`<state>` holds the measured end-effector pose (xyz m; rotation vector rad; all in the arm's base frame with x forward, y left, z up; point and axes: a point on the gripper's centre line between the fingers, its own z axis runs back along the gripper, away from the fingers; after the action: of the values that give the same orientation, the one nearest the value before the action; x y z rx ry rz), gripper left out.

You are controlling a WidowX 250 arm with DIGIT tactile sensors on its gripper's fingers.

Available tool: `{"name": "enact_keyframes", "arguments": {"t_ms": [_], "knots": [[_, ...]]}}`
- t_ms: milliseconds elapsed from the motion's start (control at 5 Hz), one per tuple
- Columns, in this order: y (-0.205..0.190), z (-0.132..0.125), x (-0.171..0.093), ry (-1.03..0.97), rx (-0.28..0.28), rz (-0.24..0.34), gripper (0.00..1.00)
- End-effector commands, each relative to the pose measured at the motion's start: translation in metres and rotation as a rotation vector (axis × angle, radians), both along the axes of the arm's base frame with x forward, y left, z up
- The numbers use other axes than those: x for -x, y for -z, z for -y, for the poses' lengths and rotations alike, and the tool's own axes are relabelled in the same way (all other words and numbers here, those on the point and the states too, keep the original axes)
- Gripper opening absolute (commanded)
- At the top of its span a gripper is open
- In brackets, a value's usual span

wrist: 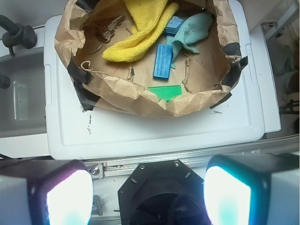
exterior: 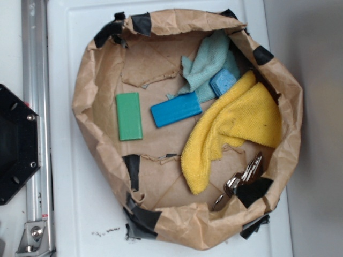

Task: Grab the blue block.

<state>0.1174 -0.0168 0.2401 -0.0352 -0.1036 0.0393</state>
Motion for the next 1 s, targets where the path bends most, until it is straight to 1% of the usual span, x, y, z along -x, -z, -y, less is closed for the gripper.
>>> {"name": "enact_keyframes", "arguments": {"t_ms": [0, 200, 400, 600, 800], "knots": [[0.0, 0.0, 0.0, 0.0, 0.0, 0.0, 1.0], [0.027, -0.006, -0.05, 0.014, -0.033, 0.063, 1.0], [0.05, -0.014, -0.102, 0.006, -0.086, 0.154, 1.0], [0.095, -0.024, -0.152, 0.008, -0.063, 0.149, 1.0], [0.134, -0.043, -0.147, -0.035, -0.035, 0.081, 1.0]]}}
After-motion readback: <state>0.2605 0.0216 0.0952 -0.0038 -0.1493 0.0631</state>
